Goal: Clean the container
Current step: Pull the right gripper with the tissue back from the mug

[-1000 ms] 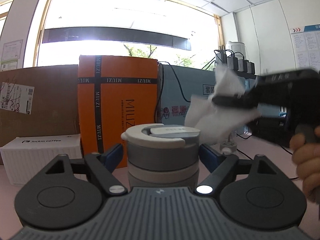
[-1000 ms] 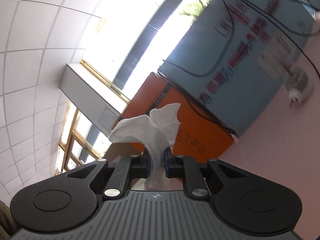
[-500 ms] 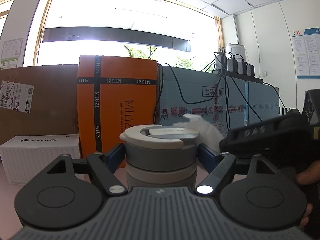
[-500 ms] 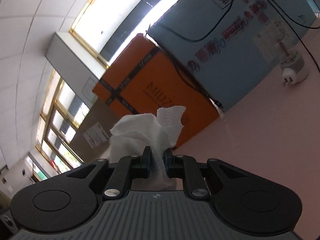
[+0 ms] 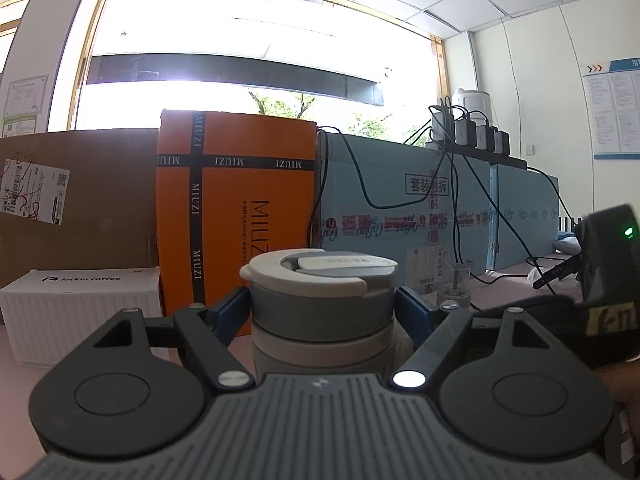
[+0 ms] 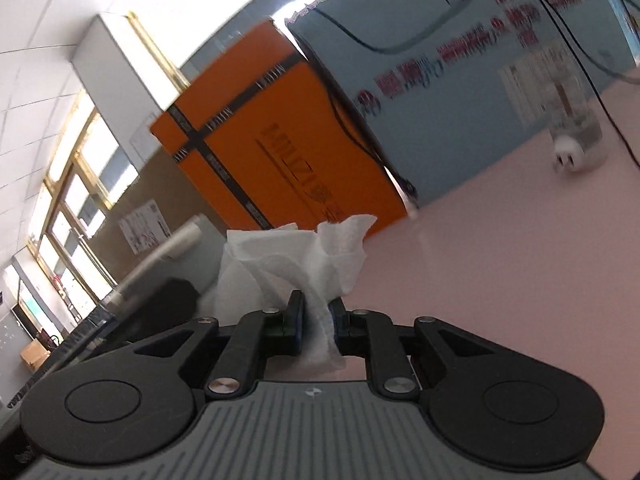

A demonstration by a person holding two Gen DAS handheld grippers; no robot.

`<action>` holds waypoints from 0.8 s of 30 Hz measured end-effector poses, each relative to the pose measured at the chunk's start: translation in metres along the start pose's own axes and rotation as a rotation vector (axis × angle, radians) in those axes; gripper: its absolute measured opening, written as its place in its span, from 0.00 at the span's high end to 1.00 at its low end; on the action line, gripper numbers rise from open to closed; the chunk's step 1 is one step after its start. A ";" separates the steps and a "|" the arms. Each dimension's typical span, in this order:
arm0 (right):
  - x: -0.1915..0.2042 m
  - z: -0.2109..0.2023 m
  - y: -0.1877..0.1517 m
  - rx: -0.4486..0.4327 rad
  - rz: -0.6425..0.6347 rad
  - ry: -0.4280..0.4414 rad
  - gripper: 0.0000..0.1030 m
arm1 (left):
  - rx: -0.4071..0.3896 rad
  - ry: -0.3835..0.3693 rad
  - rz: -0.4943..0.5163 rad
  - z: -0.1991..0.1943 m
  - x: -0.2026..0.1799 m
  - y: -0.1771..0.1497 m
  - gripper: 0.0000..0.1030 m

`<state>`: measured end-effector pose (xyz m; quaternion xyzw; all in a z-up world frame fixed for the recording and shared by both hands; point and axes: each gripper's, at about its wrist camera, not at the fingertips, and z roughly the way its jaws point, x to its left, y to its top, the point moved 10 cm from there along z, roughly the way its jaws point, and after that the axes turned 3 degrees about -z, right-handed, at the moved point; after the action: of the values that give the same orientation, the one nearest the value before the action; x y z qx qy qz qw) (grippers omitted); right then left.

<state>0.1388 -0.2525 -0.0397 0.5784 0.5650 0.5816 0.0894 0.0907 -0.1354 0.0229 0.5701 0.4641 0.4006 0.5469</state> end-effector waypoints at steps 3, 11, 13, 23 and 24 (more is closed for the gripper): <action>-0.006 0.006 -0.009 0.051 0.041 -0.005 0.87 | -0.002 0.000 -0.001 0.000 0.000 0.000 0.25; -0.006 0.004 0.007 0.025 0.153 0.054 0.88 | 0.006 -0.004 -0.003 0.000 0.000 -0.004 0.25; -0.003 0.002 0.012 0.010 0.137 0.049 0.88 | 0.003 -0.001 0.000 0.000 0.000 -0.005 0.25; -0.001 -0.017 0.045 -0.110 0.204 0.106 0.88 | 0.000 -0.003 -0.006 0.000 0.001 -0.005 0.25; -0.001 -0.023 0.051 -0.136 0.222 0.122 0.88 | 0.000 -0.003 -0.006 0.000 0.001 -0.005 0.25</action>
<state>0.1492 -0.2834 0.0052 0.5936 0.4613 0.6588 0.0288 0.0908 -0.1347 0.0176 0.5694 0.4647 0.3982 0.5489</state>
